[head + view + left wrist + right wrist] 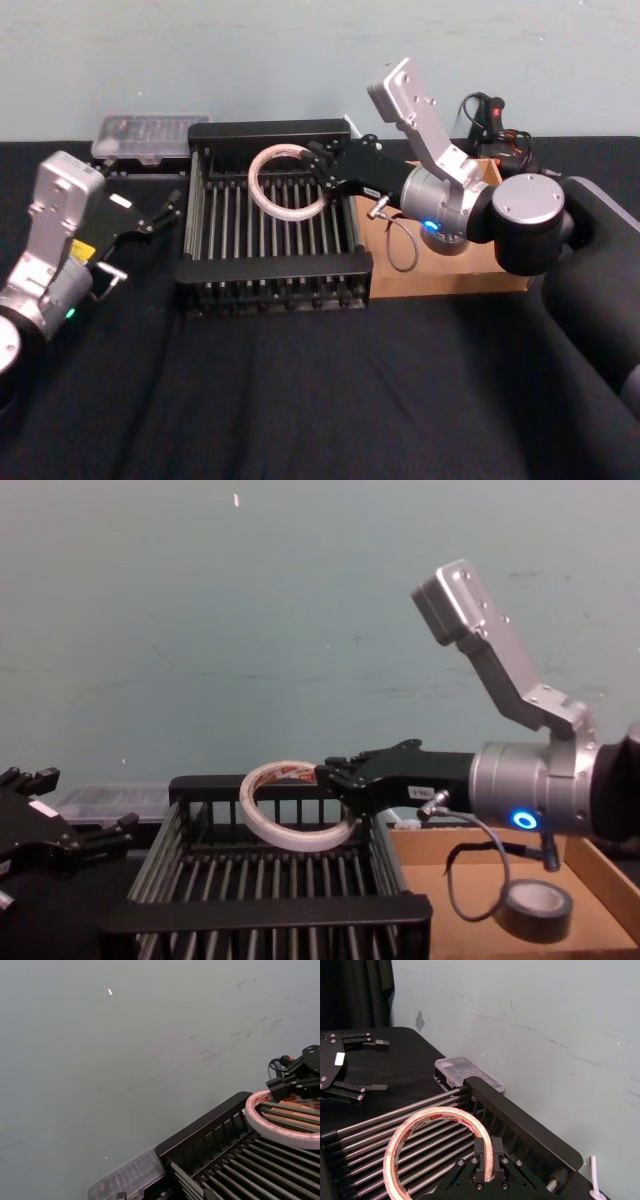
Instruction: Pick up the white tape and place it into the black box , Pick up the silver tape and place it into the brown box.
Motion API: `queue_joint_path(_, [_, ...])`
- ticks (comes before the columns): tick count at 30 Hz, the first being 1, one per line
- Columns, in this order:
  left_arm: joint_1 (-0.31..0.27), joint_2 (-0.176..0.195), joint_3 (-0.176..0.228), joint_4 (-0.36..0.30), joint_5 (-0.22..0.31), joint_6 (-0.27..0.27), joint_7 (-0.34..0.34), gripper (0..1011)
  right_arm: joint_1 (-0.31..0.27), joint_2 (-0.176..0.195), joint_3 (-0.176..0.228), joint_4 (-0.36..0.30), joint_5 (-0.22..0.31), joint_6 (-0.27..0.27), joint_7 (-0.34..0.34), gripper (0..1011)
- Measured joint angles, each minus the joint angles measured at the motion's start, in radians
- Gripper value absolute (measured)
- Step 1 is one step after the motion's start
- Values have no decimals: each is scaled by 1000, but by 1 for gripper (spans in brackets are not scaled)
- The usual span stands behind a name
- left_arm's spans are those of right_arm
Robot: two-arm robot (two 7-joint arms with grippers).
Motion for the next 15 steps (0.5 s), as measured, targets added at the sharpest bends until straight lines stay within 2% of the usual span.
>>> queue_joint_path(10, [0,0,0,0,0,0,0,1001,45,-38,-1,89,-18,-26,6,98])
queue_joint_path(15, [0,0,0,0,0,0,0,1001,48,-40,0,94,-20,-28,7,98])
